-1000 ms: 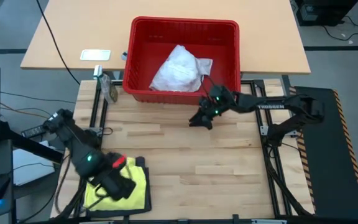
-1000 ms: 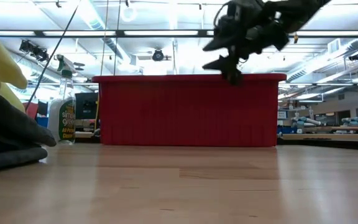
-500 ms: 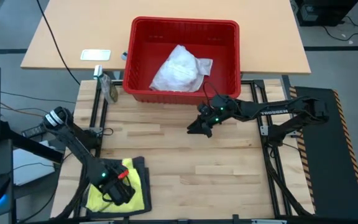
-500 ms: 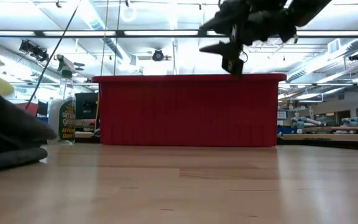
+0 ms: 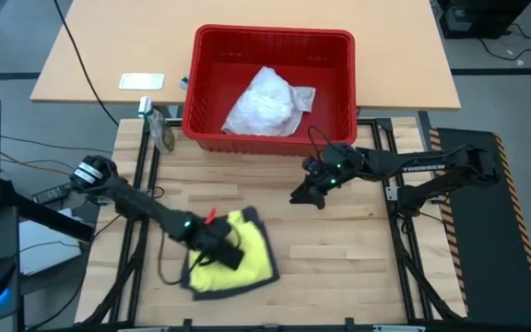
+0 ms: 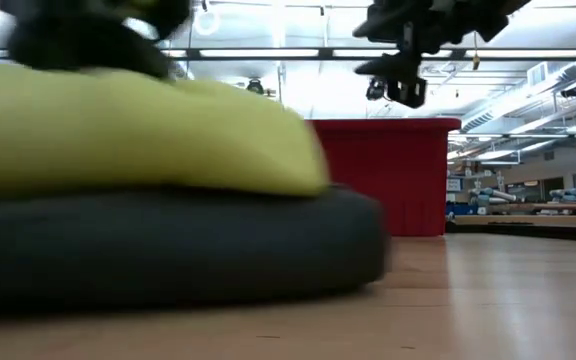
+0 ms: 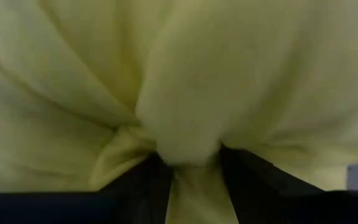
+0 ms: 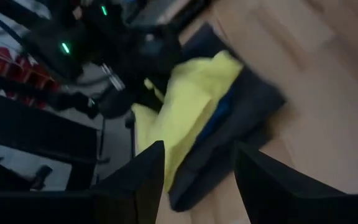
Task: Fold laundry
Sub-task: Put the stack of clothes into the red bin
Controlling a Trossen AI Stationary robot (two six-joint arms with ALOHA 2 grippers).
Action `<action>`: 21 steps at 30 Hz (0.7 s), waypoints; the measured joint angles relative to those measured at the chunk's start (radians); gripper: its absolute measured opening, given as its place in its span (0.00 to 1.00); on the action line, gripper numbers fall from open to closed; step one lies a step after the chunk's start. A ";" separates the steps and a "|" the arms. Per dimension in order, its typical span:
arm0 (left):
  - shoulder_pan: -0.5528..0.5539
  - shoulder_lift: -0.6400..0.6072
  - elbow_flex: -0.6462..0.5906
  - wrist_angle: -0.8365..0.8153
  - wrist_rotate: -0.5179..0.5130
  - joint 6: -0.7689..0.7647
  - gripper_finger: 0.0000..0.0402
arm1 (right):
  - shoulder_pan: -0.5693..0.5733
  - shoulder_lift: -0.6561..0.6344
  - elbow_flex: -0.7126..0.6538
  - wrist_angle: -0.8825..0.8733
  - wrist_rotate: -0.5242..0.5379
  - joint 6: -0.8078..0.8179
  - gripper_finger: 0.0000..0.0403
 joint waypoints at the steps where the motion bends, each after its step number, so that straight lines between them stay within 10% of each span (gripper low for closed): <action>1: 0.021 0.001 0.020 -0.003 -0.006 0.025 0.36 | 0.006 -0.002 0.000 -0.017 -0.001 0.000 0.48; 10: 0.063 -0.007 0.309 -0.331 -0.044 0.190 0.43 | 0.057 0.000 -0.001 -0.119 -0.011 -0.001 0.70; 21: -0.031 -0.026 0.410 -0.689 -0.028 0.014 0.86 | 0.071 0.007 -0.001 -0.111 0.114 0.007 0.98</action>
